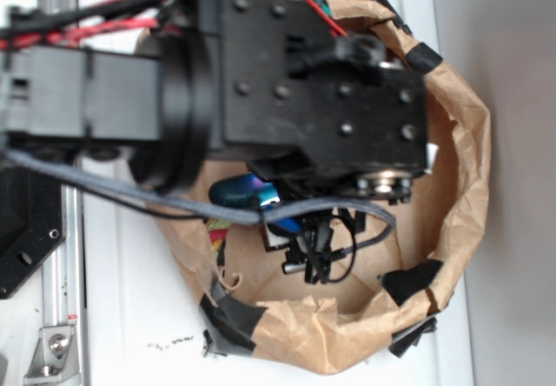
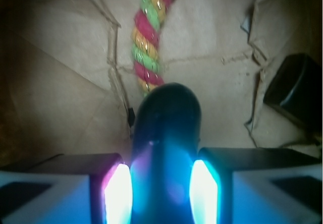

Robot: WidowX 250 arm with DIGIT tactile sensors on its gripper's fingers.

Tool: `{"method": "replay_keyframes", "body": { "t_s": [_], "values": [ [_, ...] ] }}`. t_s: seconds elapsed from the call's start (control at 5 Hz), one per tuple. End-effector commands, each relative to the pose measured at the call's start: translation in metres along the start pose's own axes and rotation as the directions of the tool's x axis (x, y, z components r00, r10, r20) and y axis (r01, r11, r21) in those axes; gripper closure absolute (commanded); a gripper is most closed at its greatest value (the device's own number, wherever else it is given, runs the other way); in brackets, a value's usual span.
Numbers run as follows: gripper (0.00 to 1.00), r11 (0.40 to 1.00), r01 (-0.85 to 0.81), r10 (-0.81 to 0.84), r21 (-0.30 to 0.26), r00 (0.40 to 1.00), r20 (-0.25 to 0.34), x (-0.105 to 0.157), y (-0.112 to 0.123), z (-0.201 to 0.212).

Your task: Grab the plastic pickle.

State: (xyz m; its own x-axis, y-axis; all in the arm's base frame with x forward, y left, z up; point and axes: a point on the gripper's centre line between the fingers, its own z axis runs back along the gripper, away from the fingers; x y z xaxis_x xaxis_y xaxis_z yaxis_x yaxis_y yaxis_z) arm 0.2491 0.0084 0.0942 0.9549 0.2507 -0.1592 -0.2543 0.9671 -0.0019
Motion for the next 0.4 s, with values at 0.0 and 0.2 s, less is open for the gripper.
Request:
{"method": "replay_keyframes", "body": {
  "t_s": [0.0, 0.2],
  "values": [
    [1.00, 0.999, 0.013, -0.010, -0.033, 0.995, 0.104, 0.0120, -0.0014, 0.0189],
    [1.00, 0.999, 0.013, -0.010, -0.030, 0.994, 0.105, 0.0117, -0.0001, 0.0188]
  ]
}}
